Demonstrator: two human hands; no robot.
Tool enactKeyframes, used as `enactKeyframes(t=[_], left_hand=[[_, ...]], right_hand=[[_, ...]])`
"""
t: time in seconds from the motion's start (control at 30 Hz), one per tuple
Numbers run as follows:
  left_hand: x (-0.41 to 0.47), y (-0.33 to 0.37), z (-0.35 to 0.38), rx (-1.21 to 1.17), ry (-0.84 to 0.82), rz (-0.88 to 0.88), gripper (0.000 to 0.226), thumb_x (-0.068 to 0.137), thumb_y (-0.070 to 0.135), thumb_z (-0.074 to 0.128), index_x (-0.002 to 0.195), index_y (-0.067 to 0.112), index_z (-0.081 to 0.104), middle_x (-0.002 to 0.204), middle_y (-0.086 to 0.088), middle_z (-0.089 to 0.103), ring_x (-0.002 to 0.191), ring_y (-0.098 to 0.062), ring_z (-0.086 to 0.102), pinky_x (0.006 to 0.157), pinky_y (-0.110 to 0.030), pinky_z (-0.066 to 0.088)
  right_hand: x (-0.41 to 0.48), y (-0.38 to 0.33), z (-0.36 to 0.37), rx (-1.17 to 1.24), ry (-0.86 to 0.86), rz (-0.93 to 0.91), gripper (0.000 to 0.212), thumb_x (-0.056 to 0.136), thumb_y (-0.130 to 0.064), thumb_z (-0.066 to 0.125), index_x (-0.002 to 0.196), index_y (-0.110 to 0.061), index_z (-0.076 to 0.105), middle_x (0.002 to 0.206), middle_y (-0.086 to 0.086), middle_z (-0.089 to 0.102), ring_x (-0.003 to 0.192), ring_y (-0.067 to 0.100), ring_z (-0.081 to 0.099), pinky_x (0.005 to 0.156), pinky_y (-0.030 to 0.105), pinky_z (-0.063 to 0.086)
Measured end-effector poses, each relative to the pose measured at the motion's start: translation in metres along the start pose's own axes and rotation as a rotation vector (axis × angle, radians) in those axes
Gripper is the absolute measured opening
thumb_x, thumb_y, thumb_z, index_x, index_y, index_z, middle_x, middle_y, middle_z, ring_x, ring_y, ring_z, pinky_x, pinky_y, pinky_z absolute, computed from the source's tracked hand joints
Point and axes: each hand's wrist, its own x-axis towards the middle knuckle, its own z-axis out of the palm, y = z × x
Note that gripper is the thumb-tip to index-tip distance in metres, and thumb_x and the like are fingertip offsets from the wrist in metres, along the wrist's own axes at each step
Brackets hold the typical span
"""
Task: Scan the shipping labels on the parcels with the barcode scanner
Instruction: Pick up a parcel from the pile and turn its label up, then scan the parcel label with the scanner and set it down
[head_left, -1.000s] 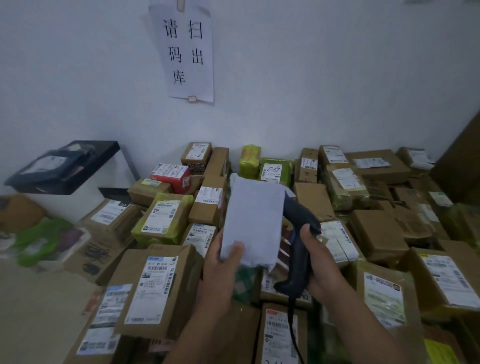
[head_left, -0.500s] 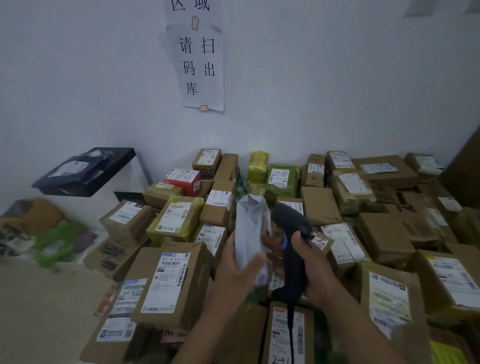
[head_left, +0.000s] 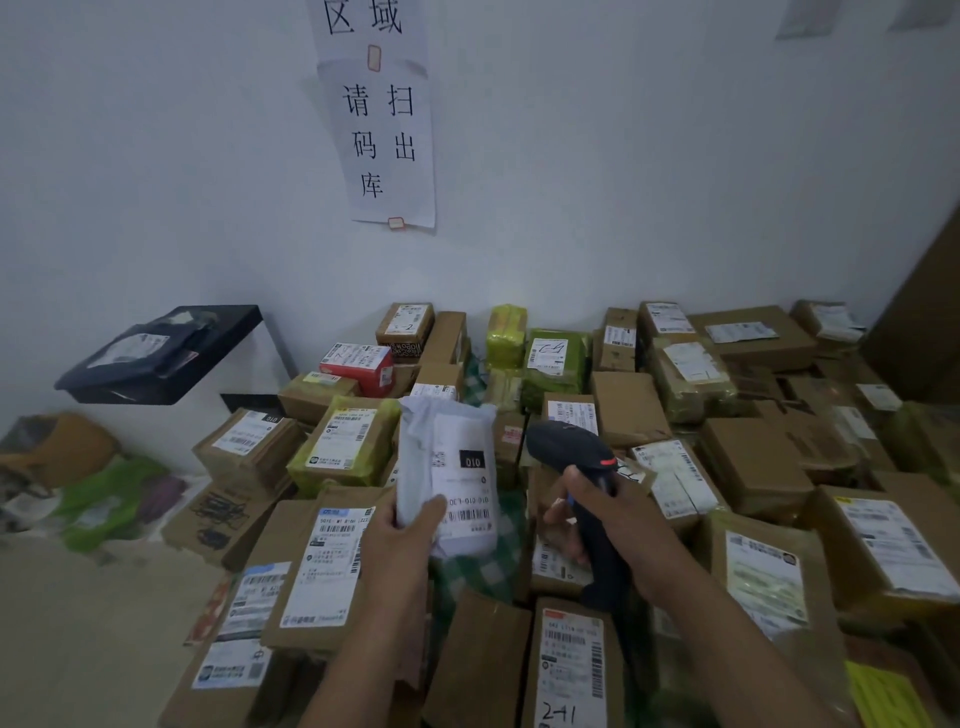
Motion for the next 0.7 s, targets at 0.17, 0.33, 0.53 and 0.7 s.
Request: enactKeyframes(t=[0.17,0.33,0.53,0.7], left_hand=[[0.013,0.003,-0.010,-0.069,0.042,0.015,0.028,0.088,0.021,0.072,0.115,0.020,0.062,0.111,-0.003,0.070,0.099,-0.023,0.068,0.074,-0.036,0.057],[0.025,0.007,-0.018,-0.123,0.080,0.033,0.039,0.088,0.015,0.072,0.123,0.013,0.056,0.117,-0.005,0.067,0.103,-0.026,0.066,0.080,-0.042,0.057],[0.029,0.003,-0.025,-0.074,0.093,0.069,0.045,0.086,0.015,0.074,0.125,0.019,0.051,0.116,-0.002,0.065,0.103,-0.025,0.065,0.086,-0.047,0.056],[0.032,0.002,-0.026,-0.027,0.101,0.076,0.046,0.086,0.017,0.075,0.124,0.021,0.050,0.116,-0.002,0.064,0.103,-0.024,0.065,0.085,-0.046,0.057]], right_hand=[[0.002,-0.002,-0.006,-0.269,-0.049,0.019,0.027,0.093,-0.035,0.060,0.087,-0.009,0.064,0.063,-0.002,0.072,0.054,0.017,0.061,0.049,0.018,0.051],[0.001,-0.002,-0.009,-0.352,-0.178,0.014,0.029,0.091,-0.038,0.063,0.093,-0.009,0.066,0.079,0.014,0.074,0.048,0.019,0.056,0.051,0.028,0.049],[0.002,-0.006,-0.013,-0.435,-0.216,0.017,0.043,0.091,-0.041,0.060,0.093,0.001,0.066,0.081,0.020,0.073,0.047,0.017,0.057,0.053,0.026,0.051],[0.005,-0.007,-0.014,-0.439,-0.234,0.038,0.038,0.092,-0.038,0.060,0.096,-0.001,0.065,0.080,0.017,0.074,0.049,0.016,0.058,0.054,0.025,0.052]])
